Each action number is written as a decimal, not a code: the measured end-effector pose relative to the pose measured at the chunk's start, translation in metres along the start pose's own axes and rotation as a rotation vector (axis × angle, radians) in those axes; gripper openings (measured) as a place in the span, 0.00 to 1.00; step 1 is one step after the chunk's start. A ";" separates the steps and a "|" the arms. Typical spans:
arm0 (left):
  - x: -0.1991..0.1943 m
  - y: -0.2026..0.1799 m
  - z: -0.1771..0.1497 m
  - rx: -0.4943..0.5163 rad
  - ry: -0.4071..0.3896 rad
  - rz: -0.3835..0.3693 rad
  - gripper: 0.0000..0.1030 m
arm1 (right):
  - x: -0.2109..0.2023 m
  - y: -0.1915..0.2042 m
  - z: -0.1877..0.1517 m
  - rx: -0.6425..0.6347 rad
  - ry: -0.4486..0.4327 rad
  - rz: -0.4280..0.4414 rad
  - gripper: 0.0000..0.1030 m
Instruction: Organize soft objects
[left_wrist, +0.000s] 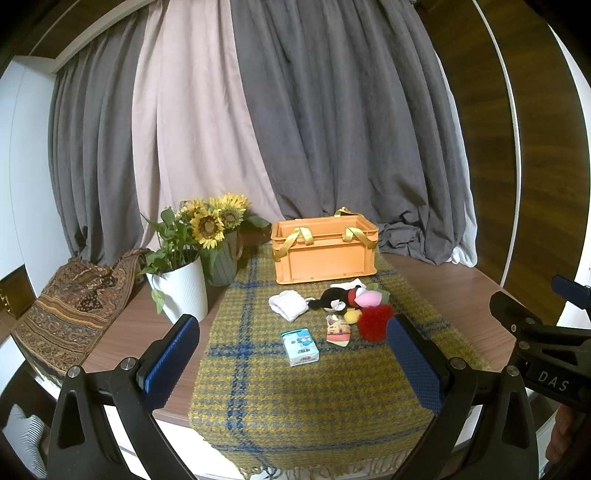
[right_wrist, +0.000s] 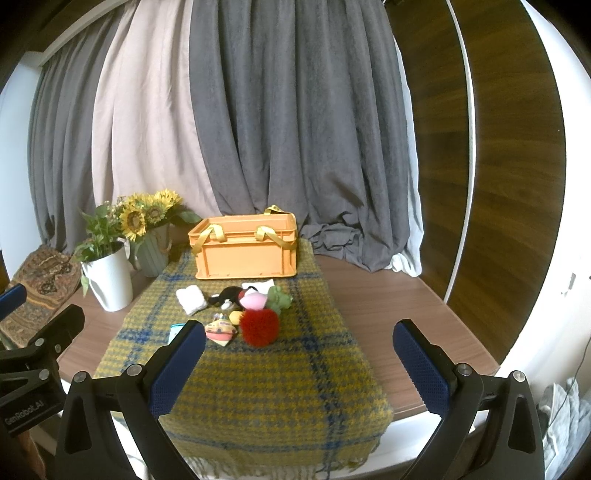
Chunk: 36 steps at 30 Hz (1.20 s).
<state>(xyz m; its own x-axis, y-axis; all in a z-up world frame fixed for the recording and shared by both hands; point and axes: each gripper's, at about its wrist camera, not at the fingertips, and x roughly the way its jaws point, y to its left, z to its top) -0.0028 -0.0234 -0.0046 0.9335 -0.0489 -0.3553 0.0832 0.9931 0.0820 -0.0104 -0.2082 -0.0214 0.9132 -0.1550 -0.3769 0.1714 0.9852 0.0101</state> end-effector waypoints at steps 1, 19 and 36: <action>0.000 -0.001 0.000 -0.001 0.001 0.000 1.00 | 0.000 0.000 0.000 0.000 0.000 0.001 1.00; 0.061 0.006 -0.010 -0.045 0.075 0.034 1.00 | 0.063 0.008 -0.001 -0.001 0.080 0.056 1.00; 0.203 0.009 -0.035 -0.048 0.270 -0.025 0.96 | 0.201 0.046 -0.017 -0.015 0.249 0.076 0.85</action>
<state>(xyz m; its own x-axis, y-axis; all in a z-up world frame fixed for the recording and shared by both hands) 0.1746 -0.0205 -0.1088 0.8038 -0.0494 -0.5928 0.0819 0.9962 0.0281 0.1744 -0.1933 -0.1121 0.8034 -0.0594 -0.5924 0.0987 0.9945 0.0341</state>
